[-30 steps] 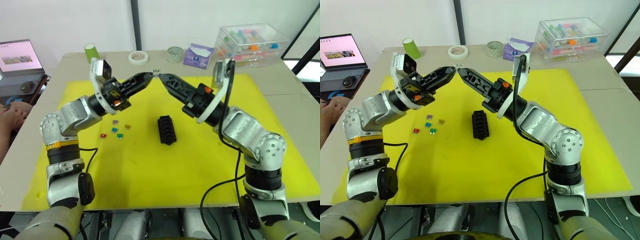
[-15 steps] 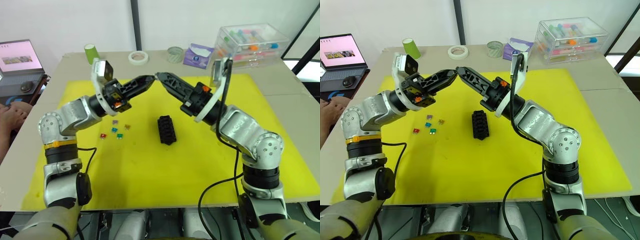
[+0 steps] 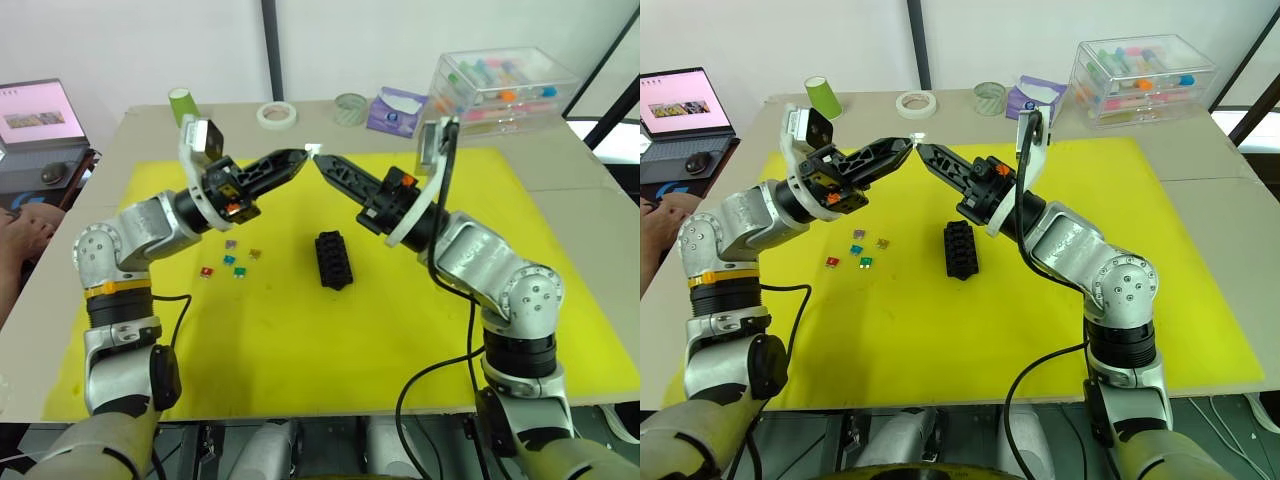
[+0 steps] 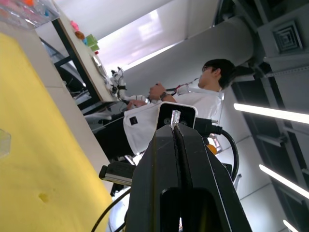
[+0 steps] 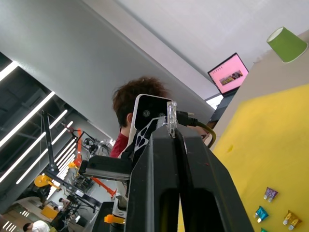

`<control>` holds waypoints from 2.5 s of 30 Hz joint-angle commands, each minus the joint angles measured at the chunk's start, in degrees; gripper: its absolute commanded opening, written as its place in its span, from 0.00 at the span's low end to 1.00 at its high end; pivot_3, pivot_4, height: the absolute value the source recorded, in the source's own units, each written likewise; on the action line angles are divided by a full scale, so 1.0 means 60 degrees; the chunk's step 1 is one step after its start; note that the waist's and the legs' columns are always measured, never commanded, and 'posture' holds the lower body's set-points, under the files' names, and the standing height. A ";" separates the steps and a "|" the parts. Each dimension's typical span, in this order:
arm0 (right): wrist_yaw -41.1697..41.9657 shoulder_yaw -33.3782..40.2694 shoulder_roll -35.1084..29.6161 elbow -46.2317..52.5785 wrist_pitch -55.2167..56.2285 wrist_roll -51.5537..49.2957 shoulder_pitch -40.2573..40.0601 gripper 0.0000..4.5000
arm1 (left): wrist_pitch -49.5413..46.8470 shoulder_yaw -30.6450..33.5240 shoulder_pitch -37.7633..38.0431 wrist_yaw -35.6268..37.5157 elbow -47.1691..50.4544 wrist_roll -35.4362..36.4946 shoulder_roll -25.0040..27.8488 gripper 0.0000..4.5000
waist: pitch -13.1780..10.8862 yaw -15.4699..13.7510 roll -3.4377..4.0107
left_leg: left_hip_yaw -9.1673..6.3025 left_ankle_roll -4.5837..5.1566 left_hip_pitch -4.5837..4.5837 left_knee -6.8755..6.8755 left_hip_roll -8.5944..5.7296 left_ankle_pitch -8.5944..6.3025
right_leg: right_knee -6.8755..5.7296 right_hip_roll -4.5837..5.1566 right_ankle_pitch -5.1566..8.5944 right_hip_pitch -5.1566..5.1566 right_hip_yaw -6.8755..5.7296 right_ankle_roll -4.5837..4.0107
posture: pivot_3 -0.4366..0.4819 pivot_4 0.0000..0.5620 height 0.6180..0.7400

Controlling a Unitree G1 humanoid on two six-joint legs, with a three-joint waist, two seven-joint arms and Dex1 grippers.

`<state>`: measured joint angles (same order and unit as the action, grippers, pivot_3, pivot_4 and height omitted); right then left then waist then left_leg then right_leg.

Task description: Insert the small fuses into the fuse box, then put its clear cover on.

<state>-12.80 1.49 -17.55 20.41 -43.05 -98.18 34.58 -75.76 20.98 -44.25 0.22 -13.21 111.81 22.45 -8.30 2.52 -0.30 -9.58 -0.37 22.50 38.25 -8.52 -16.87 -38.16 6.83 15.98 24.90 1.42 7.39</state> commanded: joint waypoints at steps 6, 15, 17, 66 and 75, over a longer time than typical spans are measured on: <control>0.0085 0.0151 0.0146 0.0155 0.0135 -0.0138 0.0245 0.01 | 0.0180 -0.0015 0.0099 0.0129 0.0465 0.0198 0.0171 0.00 | 0.0000 0.0000 0.0000 | 0.0000 0.0000 0.0000 0.0000 0.0000 0.0000 | 0.0001 0.0000 0.0000 0.0000 0.0000 0.0000 | 0.48 0.27 1.00; -0.0009 0.0205 0.0070 0.0137 0.0123 -0.0269 0.0379 0.00 | 0.0323 -0.0094 0.0320 0.0639 0.0857 0.0198 0.0450 0.27 | 0.0000 0.0004 0.0000 | 0.0000 0.0000 0.0000 -0.0002 0.0000 0.0000 | 0.0002 -0.0001 0.0000 0.0000 0.0000 0.0000 | 0.48 0.27 1.00; -0.0035 0.0206 0.0069 0.0123 0.0117 -0.0304 0.0418 0.00 | 0.0382 -0.0058 0.0308 0.0651 0.0813 0.0198 0.0449 0.42 | 0.0000 0.0002 0.0000 | 0.0000 0.0000 0.0000 -0.0002 0.0001 0.0000 | 0.0002 -0.0001 0.0000 0.0000 0.0001 0.0000 | 0.48 0.27 1.00; 1.2848 -0.4896 -0.5319 -0.0585 0.0781 1.3886 0.2500 0.00 | 1.0842 -0.4190 0.5802 0.8811 0.5701 -1.4274 0.1878 0.98 | -0.0030 -0.0536 0.0003 | 0.0053 0.0020 -0.0002 -0.0022 0.0030 -0.0013 | 0.0151 -0.0002 -0.0021 -0.0050 -0.0012 0.0005 | 0.48 0.27 1.00; 1.3210 -0.4904 -0.5107 -0.0877 0.1054 1.4594 0.2418 0.00 | 1.0804 -0.4368 0.5662 0.8926 0.5611 -1.4452 0.1610 0.98 | -0.0029 -0.0528 0.0002 | 0.0051 0.0020 -0.0002 -0.0021 0.0029 -0.0013 | 0.0151 -0.0002 -0.0021 -0.0053 -0.0015 0.0005 | 0.48 0.27 1.00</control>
<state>65.88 -29.29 -48.39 14.70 -37.68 -11.42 48.48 -11.89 -5.62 -9.71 53.53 19.73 25.26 32.11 -8.47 -0.64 -0.29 -9.28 -0.25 22.49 38.13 -8.34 -16.95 -37.26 6.81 15.85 24.58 1.33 7.42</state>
